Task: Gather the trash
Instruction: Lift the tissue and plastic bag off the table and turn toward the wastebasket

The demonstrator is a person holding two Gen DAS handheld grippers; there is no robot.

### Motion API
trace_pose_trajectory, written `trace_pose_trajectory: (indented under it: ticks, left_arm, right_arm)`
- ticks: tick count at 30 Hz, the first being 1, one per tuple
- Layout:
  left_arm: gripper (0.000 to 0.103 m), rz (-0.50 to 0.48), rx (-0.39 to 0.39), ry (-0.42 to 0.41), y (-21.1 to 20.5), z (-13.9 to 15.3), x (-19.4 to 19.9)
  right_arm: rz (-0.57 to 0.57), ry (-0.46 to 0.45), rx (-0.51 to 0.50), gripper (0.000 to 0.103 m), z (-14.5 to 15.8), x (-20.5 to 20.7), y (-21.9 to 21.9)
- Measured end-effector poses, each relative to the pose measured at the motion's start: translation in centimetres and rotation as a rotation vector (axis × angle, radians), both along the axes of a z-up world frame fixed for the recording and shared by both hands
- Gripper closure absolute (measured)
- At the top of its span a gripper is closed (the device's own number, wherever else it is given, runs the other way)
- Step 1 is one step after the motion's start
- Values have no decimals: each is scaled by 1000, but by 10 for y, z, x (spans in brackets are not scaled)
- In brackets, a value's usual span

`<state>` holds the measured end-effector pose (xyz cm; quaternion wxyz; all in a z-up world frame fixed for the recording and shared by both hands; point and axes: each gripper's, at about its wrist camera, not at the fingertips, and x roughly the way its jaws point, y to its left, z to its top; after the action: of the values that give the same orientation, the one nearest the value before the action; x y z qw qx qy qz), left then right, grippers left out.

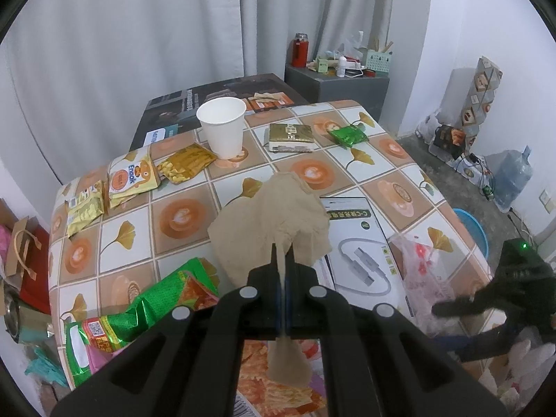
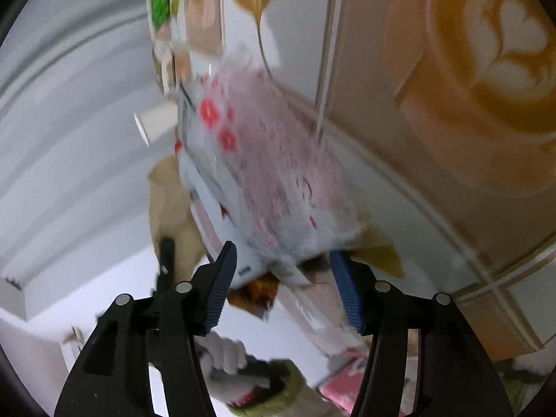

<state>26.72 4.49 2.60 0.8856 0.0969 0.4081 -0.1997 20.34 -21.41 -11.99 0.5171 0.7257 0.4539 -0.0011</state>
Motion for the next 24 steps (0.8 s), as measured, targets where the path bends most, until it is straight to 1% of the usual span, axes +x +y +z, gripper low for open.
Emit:
trace_pose_trajectory:
  ticks: [4, 7, 9, 11, 12, 14, 16, 17, 20, 24]
  left_arm:
    - [102, 1, -5, 2, 3, -1, 1]
    - [102, 1, -6, 1, 5, -1, 2]
    - [102, 1, -6, 2, 5, -1, 2]
    - [102, -1, -6, 1, 5, -1, 2]
    - [102, -1, -6, 0, 5, -1, 2]
    - [102, -2, -5, 0, 5, -1, 2]
    - [102, 0, -5, 1, 5, -1, 1]
    - [102, 0, -6, 1, 5, -1, 1]
    - [102, 0, -5, -1, 6, -1, 1]
    - [102, 0, -11, -9, 8, 0, 1]
  right_arm:
    - [-38, 8, -34, 49, 5, 0, -11]
    - [-36, -7, -43, 50, 6, 0, -18]
    - [-32, -17, -48, 52, 4, -3, -22]
    - [-34, -27, -50, 62, 1, -3, -30]
    - [-37, -31, -46, 64, -2, -2, -33]
    - [-42, -35, -27, 75, -9, -3, -35]
    - [-48, -39, -13, 79, -13, -1, -36]
    - [-50, -40, -17, 84, -14, -1, -38]
    - [-55, -49, -14, 92, -18, 3, -39]
    - [-24, -89, -95, 96, -9, 9, -41]
